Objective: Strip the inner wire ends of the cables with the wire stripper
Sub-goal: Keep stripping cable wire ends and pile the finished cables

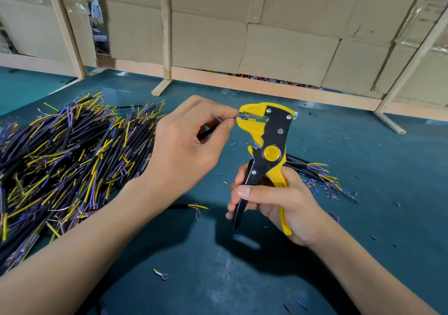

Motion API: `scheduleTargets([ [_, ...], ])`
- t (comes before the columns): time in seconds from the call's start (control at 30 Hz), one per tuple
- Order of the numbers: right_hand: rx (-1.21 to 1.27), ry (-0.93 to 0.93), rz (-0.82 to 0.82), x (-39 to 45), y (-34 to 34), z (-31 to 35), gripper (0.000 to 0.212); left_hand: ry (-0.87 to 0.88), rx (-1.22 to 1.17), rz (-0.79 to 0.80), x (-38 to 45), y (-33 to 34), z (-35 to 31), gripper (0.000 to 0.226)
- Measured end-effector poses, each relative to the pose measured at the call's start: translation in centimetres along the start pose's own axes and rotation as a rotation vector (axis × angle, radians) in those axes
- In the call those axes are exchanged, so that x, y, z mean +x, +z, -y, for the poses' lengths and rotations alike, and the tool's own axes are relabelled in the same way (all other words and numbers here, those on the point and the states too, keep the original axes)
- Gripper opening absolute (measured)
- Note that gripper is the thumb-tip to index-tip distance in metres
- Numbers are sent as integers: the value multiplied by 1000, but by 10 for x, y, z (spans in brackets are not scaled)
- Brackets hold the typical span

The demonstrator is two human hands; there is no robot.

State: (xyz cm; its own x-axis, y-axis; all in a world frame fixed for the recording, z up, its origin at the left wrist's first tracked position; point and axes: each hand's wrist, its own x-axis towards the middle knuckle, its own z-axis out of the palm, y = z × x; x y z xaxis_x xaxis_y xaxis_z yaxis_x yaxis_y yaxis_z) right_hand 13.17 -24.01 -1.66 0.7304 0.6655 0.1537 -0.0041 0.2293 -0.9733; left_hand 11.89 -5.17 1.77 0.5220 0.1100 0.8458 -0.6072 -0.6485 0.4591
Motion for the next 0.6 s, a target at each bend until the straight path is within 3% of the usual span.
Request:
scheduleTargets([
  [0.2,-18,8,-7,0,1,4,13,-89,-88,-1,-2,0,1,9],
  [0.4,-9,24,-30,-1,4,7,14,149,120,-37,3,-4,0,4],
  [0.6,-18,40,-44,-1,6,7,15,119,137,7,2,-4,0,9],
])
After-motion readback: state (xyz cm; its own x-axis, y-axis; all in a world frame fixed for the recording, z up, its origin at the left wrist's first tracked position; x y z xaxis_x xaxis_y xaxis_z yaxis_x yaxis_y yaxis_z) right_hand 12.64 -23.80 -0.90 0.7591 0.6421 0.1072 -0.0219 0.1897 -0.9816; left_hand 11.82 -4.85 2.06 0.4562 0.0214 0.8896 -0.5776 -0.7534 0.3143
